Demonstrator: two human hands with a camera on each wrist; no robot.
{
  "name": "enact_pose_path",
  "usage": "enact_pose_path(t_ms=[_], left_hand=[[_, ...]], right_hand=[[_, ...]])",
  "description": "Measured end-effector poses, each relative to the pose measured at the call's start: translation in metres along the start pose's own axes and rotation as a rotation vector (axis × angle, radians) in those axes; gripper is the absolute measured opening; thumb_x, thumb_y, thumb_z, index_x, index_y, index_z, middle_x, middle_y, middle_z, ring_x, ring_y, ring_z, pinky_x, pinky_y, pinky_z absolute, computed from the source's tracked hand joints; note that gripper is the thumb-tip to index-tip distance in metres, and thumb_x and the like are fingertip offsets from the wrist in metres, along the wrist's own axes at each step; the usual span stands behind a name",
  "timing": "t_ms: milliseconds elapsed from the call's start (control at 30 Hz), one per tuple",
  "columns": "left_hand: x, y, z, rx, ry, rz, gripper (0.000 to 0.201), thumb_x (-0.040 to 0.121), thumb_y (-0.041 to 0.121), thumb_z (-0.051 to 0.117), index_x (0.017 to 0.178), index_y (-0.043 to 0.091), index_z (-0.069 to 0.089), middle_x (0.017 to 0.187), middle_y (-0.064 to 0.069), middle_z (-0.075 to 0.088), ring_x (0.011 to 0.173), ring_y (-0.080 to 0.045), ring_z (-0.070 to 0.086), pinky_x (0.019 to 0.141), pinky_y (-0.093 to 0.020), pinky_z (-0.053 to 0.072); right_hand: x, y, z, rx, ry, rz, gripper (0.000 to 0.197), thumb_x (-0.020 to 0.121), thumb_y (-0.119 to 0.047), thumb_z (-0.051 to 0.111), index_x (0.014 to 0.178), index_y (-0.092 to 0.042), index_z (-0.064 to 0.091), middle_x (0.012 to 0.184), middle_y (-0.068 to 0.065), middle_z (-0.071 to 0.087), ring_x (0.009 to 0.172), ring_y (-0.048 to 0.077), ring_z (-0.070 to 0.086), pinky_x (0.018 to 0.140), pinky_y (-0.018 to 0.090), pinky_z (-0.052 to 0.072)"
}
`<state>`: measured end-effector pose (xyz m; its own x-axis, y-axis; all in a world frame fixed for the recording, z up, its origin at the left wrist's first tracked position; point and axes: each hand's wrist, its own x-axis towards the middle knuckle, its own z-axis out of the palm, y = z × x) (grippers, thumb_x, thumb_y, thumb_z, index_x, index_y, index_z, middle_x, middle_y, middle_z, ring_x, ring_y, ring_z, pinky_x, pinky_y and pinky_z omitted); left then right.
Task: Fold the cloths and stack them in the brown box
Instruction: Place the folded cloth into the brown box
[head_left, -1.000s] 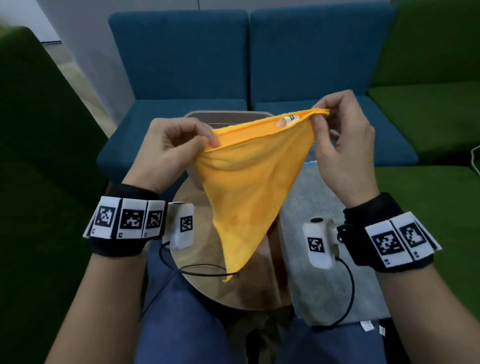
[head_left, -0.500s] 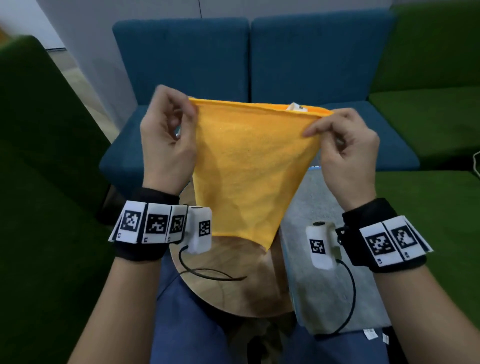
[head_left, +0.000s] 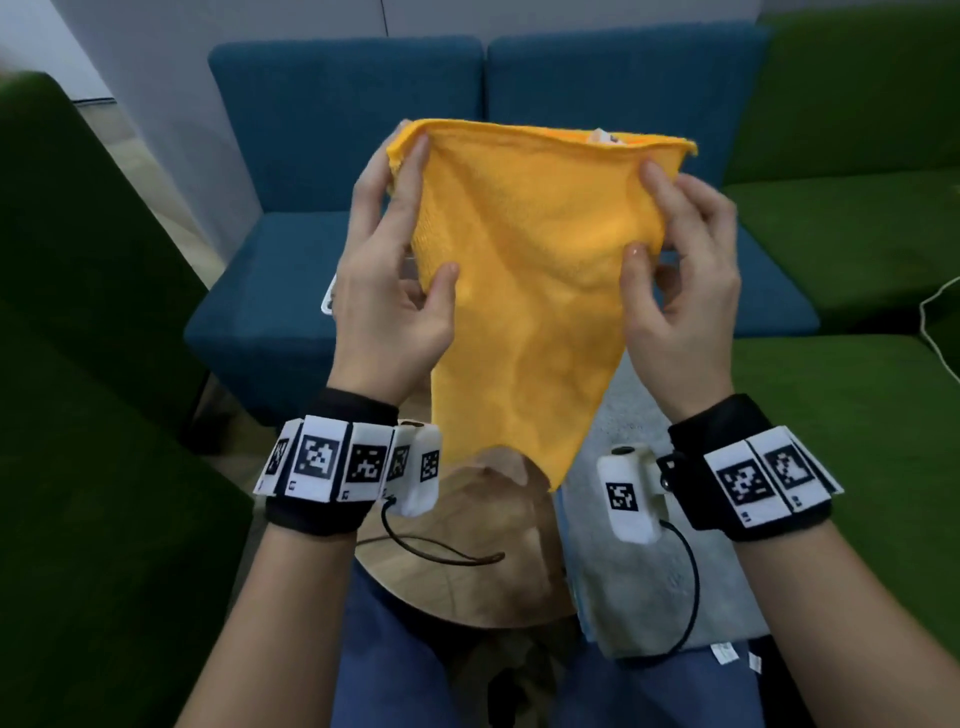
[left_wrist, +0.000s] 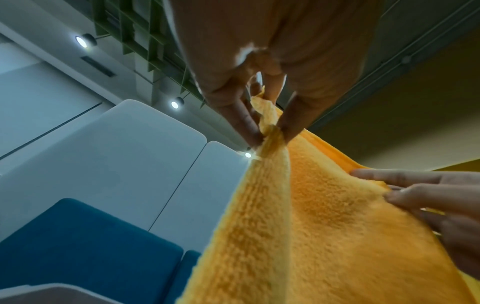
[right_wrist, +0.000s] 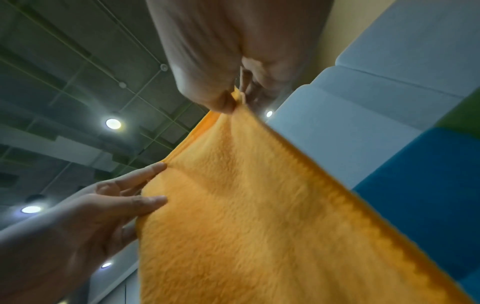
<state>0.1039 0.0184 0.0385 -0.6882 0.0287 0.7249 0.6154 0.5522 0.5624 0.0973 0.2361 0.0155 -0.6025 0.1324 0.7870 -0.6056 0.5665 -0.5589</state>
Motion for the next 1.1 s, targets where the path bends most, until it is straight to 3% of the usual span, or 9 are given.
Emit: enact_pose_path(t_ms=[133, 233, 433, 567, 667, 800, 867, 1000, 1100], left_hand=[[-0.006, -0.002, 0.012, -0.076, -0.047, -0.072, 0.073, 0.082, -0.003, 0.058, 0.149, 0.008, 0.031, 0.148, -0.001, 0.03, 0.076, 0.01, 0.046, 0.07, -0.035, 0.054], [-0.013, 0.001, 0.016, -0.204, -0.118, -0.191, 0.071, 0.082, -0.003, 0.059, 0.148, 0.011, 0.035, 0.142, 0.002, 0.035, 0.088, -0.01, 0.054, 0.077, -0.021, 0.048], [-0.004, 0.018, 0.014, -0.537, -0.299, -0.208, 0.077, 0.081, 0.014, 0.067, 0.148, 0.01, 0.03, 0.144, -0.001, 0.034, 0.124, -0.022, 0.053, 0.102, -0.038, 0.047], [-0.021, -0.001, 0.048, -0.538, -0.304, -0.371, 0.085, 0.078, 0.027, 0.074, 0.149, 0.011, 0.03, 0.148, 0.0, 0.03, 0.126, -0.01, 0.05, 0.101, -0.031, 0.046], [-0.056, -0.024, 0.082, -0.231, -0.398, -0.49, 0.096, 0.077, 0.025, 0.08, 0.152, 0.016, 0.021, 0.156, 0.001, 0.018, 0.142, -0.013, 0.029, 0.116, -0.029, 0.027], [-0.091, -0.036, 0.101, -0.053, -0.465, -0.522, 0.098, 0.077, 0.007, 0.076, 0.153, 0.011, 0.015, 0.16, -0.004, 0.009, 0.147, -0.018, 0.016, 0.107, -0.008, 0.01], [-0.093, -0.035, 0.1, -0.071, -0.463, -0.546, 0.093, 0.079, 0.006, 0.073, 0.153, 0.013, 0.016, 0.159, -0.003, 0.011, 0.146, -0.016, 0.018, 0.108, -0.01, 0.012], [-0.08, -0.025, 0.083, -0.396, -0.442, -0.639, 0.091, 0.072, 0.019, 0.076, 0.149, 0.012, 0.029, 0.154, 0.0, 0.027, 0.138, -0.014, 0.036, 0.112, -0.029, 0.032], [-0.066, -0.027, 0.088, -0.489, -0.526, -0.726, 0.078, 0.079, 0.002, 0.076, 0.145, 0.004, 0.035, 0.149, -0.006, 0.038, 0.129, -0.019, 0.048, 0.108, -0.038, 0.042]], right_hand=[[-0.015, 0.016, 0.004, 0.014, -0.148, 0.161, 0.035, 0.096, -0.006, 0.051, 0.126, -0.018, 0.064, 0.123, 0.003, 0.056, 0.086, -0.003, 0.051, 0.072, 0.017, 0.043], [-0.01, 0.014, -0.009, 0.037, -0.044, 0.194, 0.034, 0.093, 0.0, 0.049, 0.111, -0.015, 0.072, 0.115, 0.005, 0.067, 0.09, 0.004, 0.062, 0.075, 0.022, 0.047], [0.016, -0.009, -0.056, 0.08, 0.129, 0.189, 0.025, 0.094, -0.018, 0.058, 0.118, -0.017, 0.067, 0.123, 0.001, 0.063, 0.114, 0.008, 0.059, 0.093, 0.027, 0.051], [-0.016, 0.019, -0.054, -0.042, -0.281, 0.271, 0.07, 0.084, -0.03, 0.075, 0.144, -0.027, 0.039, 0.143, -0.002, 0.038, 0.133, 0.006, 0.038, 0.113, 0.017, 0.029], [-0.072, 0.052, -0.039, 0.005, -0.627, 0.5, 0.057, 0.086, -0.007, 0.071, 0.135, -0.027, 0.051, 0.133, -0.007, 0.053, 0.124, 0.009, 0.051, 0.11, 0.027, 0.038], [-0.096, 0.065, -0.04, -0.075, -0.604, 0.57, 0.045, 0.092, 0.001, 0.059, 0.131, -0.019, 0.059, 0.126, -0.005, 0.058, 0.121, 0.009, 0.052, 0.09, -0.006, 0.029], [-0.086, 0.061, -0.048, -0.095, -0.59, 0.563, 0.05, 0.092, -0.003, 0.061, 0.138, -0.021, 0.054, 0.13, -0.005, 0.056, 0.119, 0.004, 0.049, 0.089, -0.005, 0.029], [-0.058, 0.04, -0.081, -0.024, -0.592, 0.591, 0.057, 0.089, -0.015, 0.068, 0.139, -0.036, 0.05, 0.131, -0.015, 0.054, 0.118, -0.001, 0.051, 0.098, 0.014, 0.036], [-0.04, 0.042, -0.098, -0.043, -0.646, 0.638, 0.062, 0.087, -0.021, 0.071, 0.141, -0.039, 0.047, 0.138, -0.017, 0.049, 0.121, -0.001, 0.05, 0.104, 0.023, 0.038]])
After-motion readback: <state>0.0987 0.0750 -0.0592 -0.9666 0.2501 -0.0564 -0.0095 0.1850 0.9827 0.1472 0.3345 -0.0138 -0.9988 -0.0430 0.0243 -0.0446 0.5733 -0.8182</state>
